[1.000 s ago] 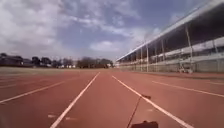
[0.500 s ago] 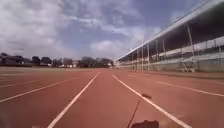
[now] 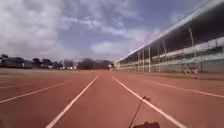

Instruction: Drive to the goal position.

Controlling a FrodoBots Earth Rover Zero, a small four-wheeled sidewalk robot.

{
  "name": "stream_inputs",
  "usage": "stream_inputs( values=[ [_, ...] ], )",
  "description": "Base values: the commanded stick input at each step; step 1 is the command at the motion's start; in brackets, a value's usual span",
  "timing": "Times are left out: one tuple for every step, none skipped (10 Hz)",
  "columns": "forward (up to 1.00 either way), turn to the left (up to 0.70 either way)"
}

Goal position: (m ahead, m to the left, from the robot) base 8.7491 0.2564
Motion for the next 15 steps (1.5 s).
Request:
stream_inputs(
  values=[
    [0.7, 0.0],
    [0.7, 0.0],
    [0.7, 0.0],
    [0.7, 0.0],
    [0.7, 0.0],
    [0.7, 0.0],
    [0.7, 0.0],
    [0.7, 0.0],
    [0.7, 0.0],
    [0.7, 0.0],
    [0.7, 0.0],
    [0.7, 0.0],
    [0.7, 0.0],
    [0.7, 0.0],
    [0.7, 0.0]
  ],
)
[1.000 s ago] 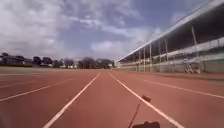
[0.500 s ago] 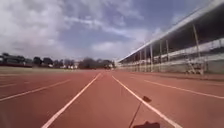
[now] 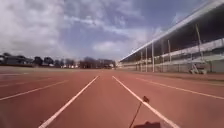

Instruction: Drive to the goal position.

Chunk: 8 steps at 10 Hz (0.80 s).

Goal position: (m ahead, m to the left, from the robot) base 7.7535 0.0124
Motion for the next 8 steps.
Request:
stream_inputs(
  values=[
    [0.7, 0.0],
    [0.7, 0.0],
    [0.7, 0.0],
    [0.7, 0.0],
    [0.7, 0.0],
    [0.7, 0.0],
    [0.7, 0.0],
    [0.7, 0.0]
  ],
)
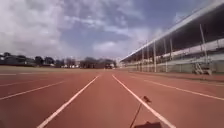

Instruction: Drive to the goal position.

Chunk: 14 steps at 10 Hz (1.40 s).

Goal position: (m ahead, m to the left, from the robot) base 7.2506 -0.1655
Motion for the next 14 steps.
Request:
stream_inputs(
  values=[
    [0.7, 0.0],
    [0.7, 0.0],
    [0.7, 0.0],
    [0.7, 0.0],
    [0.7, 0.0],
    [0.7, 0.0],
    [0.7, 0.0],
    [0.7, 0.0],
    [0.7, 0.0],
    [0.7, 0.0],
    [0.7, 0.0],
    [0.7, 0.0],
    [0.7, 0.0],
    [0.7, 0.0]
  ],
)
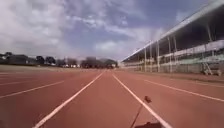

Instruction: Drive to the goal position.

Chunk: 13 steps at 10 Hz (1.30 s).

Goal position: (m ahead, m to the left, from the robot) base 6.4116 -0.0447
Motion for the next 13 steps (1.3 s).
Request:
stream_inputs(
  values=[
    [0.7, 0.0],
    [0.7, 0.0],
    [0.7, 0.0],
    [0.7, 0.0],
    [0.7, 0.0],
    [0.7, 0.0],
    [0.7, 0.0],
    [0.7, 0.0],
    [0.7, 0.0],
    [0.7, 0.0],
    [0.7, 0.0],
    [0.7, 0.0],
    [0.7, 0.0]
  ],
)
